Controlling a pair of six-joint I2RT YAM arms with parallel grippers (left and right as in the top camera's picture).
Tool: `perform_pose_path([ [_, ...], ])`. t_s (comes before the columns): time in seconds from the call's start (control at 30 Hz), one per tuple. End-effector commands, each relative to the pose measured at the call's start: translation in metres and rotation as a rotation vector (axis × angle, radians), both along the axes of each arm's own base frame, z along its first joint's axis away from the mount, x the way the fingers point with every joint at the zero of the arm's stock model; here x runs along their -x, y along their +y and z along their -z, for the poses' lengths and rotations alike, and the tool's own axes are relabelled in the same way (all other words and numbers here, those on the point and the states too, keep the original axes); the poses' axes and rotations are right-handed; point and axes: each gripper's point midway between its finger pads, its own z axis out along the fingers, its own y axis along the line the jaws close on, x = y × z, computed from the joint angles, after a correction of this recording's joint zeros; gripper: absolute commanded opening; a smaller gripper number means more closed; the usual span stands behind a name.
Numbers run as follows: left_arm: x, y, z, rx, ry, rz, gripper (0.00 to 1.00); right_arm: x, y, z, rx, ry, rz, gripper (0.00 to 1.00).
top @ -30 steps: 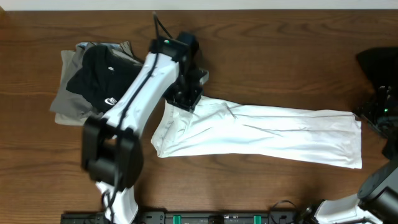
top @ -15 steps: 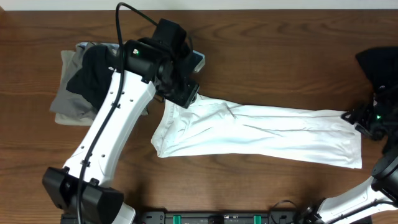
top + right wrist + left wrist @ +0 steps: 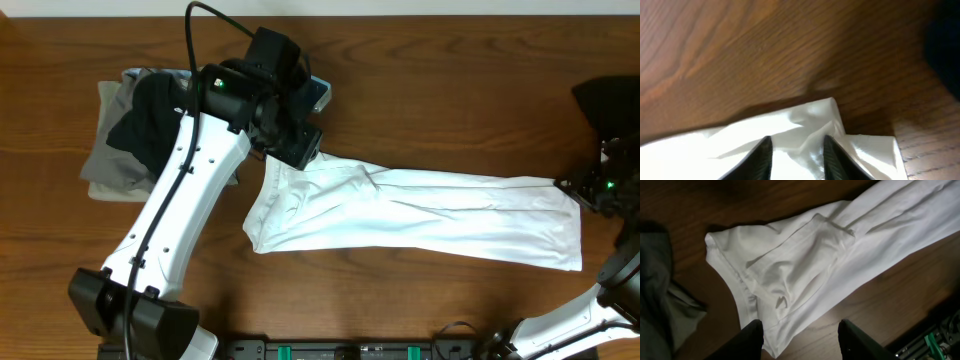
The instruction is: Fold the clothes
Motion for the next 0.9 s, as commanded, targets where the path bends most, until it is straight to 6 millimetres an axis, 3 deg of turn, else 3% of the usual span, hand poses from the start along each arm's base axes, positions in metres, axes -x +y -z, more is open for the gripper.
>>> perform_pose_path([
  [0.0, -0.003, 0.0, -0.005, 0.008, -0.016, -0.002, 0.5, 0.001, 0.004, -0.006, -0.036, -0.006, 0.005, 0.12],
  [0.13, -0.003, 0.0, -0.005, 0.007, -0.015, -0.002, 0.51, 0.01, 0.001, -0.015, -0.062, 0.013, 0.07, 0.02],
  [0.33, -0.007, 0.007, -0.003, -0.035, -0.034, -0.017, 0.51, 0.018, -0.009, -0.053, 0.028, -0.03, 0.094, 0.02],
  [0.47, -0.008, 0.007, -0.004, -0.033, -0.038, -0.017, 0.51, 0.016, -0.014, -0.066, 0.08, -0.057, 0.095, 0.29],
  [0.5, -0.008, 0.007, -0.004, -0.033, -0.038, -0.018, 0.51, 0.014, -0.015, -0.064, 0.084, -0.061, 0.095, 0.35],
  [0.63, -0.008, 0.007, -0.004, -0.033, -0.038, -0.017, 0.51, 0.005, -0.019, -0.048, 0.089, -0.066, 0.085, 0.45],
  [0.87, -0.008, 0.007, -0.003, -0.034, -0.037, -0.018, 0.51, 0.003, -0.006, -0.005, 0.014, 0.018, 0.054, 0.46],
])
